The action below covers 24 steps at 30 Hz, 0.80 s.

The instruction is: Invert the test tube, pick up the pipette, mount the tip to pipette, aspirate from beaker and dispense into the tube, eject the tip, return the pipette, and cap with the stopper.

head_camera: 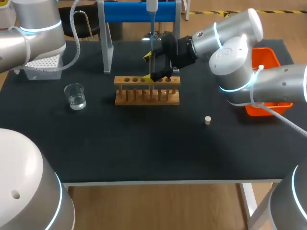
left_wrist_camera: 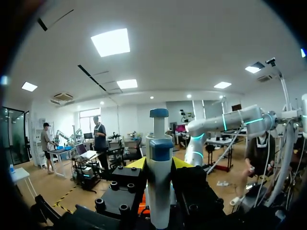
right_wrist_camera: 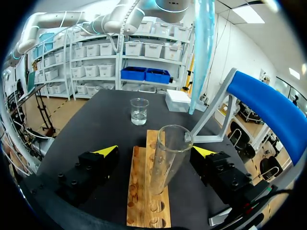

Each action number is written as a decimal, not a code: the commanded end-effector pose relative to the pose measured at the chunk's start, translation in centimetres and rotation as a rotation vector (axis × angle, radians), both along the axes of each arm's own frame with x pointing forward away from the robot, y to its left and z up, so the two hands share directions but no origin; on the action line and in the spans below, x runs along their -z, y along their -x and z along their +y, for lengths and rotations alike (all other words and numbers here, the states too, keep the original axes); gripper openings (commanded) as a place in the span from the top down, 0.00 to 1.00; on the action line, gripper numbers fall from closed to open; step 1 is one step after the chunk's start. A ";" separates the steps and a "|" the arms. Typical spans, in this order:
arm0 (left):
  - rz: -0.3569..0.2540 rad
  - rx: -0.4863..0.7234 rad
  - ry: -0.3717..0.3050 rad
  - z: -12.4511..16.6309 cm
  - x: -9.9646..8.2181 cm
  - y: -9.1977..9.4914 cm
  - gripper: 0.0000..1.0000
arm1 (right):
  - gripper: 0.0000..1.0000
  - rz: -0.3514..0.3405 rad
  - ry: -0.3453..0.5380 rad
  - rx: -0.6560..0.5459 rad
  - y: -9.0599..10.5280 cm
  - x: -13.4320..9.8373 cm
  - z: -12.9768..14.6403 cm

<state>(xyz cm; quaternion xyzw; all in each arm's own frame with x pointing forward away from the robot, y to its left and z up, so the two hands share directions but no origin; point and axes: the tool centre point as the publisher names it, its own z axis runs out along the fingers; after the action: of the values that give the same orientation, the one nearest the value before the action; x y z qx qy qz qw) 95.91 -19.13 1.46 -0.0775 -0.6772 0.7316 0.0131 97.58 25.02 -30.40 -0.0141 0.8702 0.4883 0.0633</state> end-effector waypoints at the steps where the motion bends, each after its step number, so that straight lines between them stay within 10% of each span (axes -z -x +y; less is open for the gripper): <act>1: -0.007 0.002 0.000 0.3 -0.1 0.0 1.00 | 0.00 0.001 0.011 0.001 -0.1 0.1 0.1; 24: -0.023 0.005 0.014 0.5 0.0 0.7 1.00 | 0.00 0.007 0.014 0.020 -0.2 0.4 0.2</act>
<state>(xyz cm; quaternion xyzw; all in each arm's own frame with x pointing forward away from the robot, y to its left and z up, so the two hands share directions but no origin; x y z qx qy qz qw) 95.47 -18.82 1.45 -0.0878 -0.6724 0.7350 0.0076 97.75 25.26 -30.74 -0.0053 0.8732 0.4831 0.0642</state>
